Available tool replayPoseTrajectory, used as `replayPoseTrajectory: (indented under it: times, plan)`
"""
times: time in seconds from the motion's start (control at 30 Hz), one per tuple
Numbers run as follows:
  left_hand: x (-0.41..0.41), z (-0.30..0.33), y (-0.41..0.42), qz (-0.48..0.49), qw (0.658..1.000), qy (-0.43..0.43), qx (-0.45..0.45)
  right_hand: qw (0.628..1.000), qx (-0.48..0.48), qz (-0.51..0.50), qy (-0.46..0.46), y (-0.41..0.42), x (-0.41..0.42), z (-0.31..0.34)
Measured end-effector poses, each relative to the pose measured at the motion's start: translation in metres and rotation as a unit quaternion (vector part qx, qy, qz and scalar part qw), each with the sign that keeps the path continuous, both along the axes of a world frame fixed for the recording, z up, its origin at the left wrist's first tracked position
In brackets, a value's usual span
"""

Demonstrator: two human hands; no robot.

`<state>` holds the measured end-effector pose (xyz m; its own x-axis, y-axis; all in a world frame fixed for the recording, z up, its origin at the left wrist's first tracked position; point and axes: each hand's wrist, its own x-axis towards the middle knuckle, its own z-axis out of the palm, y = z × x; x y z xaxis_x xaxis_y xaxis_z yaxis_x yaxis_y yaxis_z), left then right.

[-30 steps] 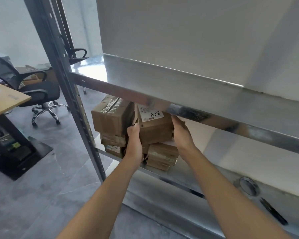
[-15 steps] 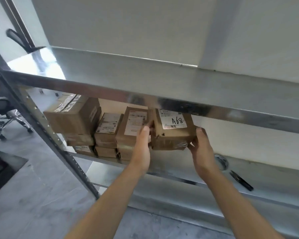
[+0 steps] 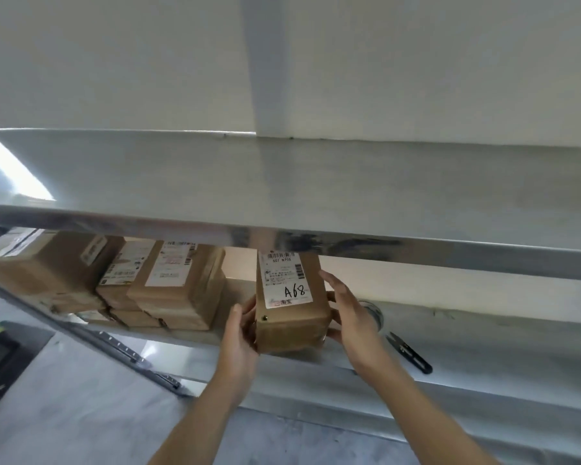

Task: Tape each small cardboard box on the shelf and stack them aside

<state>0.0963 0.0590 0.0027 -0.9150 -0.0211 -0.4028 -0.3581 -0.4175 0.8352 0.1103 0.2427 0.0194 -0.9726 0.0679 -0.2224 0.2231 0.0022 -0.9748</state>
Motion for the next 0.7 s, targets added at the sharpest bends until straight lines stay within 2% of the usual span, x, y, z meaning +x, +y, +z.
replayPoseTrajectory:
  times: [0.17, 0.27, 0.47, 0.6, 0.7]
  plan:
    - [0.009, -0.021, -0.003, 0.03, 0.998, -0.016, 0.053, 0.988, 0.143, 0.064, 0.008, 0.006, 0.004, -0.008]
    - [0.003, -0.032, -0.014, 0.028, 0.998, 0.002, 0.057, 0.974, 0.216, 0.059, -0.003, -0.002, 0.002, -0.02]
    - [-0.011, -0.035, -0.025, -0.022, 0.997, 0.017, 0.076, 0.99, 0.14, -0.023, -0.011, -0.03, 0.005, -0.014]
    - [-0.011, -0.041, -0.029, -0.105, 0.994, 0.043, 0.005, 0.998, 0.042, -0.045, -0.024, -0.036, 0.008, -0.021]
    - [-0.011, -0.046, -0.028, -0.122, 0.991, 0.048, -0.035, 0.997, 0.036, -0.06, -0.023, -0.036, 0.009, -0.032]
